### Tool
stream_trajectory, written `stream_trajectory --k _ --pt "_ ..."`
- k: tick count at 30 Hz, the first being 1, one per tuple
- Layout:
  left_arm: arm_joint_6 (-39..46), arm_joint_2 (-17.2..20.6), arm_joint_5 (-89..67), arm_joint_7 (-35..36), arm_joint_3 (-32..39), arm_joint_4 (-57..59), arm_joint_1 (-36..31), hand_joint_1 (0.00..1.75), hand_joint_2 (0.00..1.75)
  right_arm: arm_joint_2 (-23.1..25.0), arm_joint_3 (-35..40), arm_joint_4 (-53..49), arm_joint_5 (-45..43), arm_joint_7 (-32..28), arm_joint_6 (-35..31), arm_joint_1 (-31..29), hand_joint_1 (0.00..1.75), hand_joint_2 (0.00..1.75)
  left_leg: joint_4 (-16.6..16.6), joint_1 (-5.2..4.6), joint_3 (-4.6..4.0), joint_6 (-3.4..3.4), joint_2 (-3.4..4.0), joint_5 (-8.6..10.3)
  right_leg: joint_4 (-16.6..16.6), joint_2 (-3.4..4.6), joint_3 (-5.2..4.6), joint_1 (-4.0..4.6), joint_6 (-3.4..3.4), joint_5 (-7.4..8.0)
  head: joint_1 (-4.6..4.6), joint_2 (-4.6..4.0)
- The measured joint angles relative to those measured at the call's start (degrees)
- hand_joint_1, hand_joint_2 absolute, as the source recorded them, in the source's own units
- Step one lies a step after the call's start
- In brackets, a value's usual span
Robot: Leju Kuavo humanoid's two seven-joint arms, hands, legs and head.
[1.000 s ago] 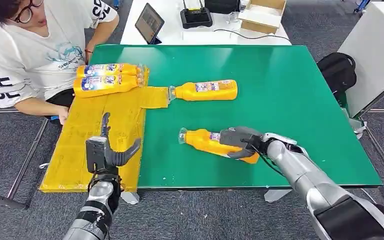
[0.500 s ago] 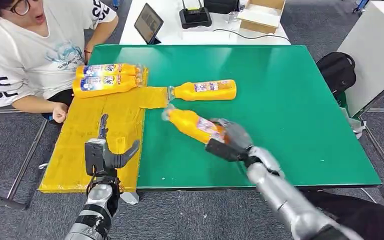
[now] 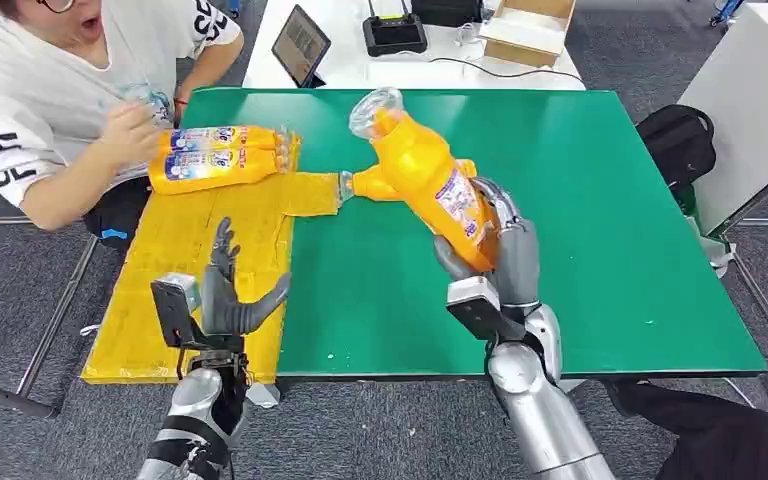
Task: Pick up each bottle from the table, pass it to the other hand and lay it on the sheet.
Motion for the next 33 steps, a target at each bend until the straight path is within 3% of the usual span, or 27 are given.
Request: stream_trajectory --k 12,33 --pt "-17.0 0.0 14.3 7.1 -7.2 -5.9 1.2 0.00 1.75 2.1 -0.3 1.1 -0.2 -6.0 5.7 4.8 1.75 1.75 0.0 0.02 -0.04 0.00 0.01 -0.02 0.0 0.01 -0.03 0.01 -0.01 -0.01 0.00 0.00" --pt "-21.1 0.3 18.9 10.7 -13.4 -4.5 2.2 0.00 1.75 8.1 8.6 13.7 -0.9 -7.6 13.3 5.5 1.75 1.75 0.0 0.03 -0.06 0.00 0.02 -0.01 0.0 0.01 -0.06 0.02 -0.02 -0.03 0.02 0.00"
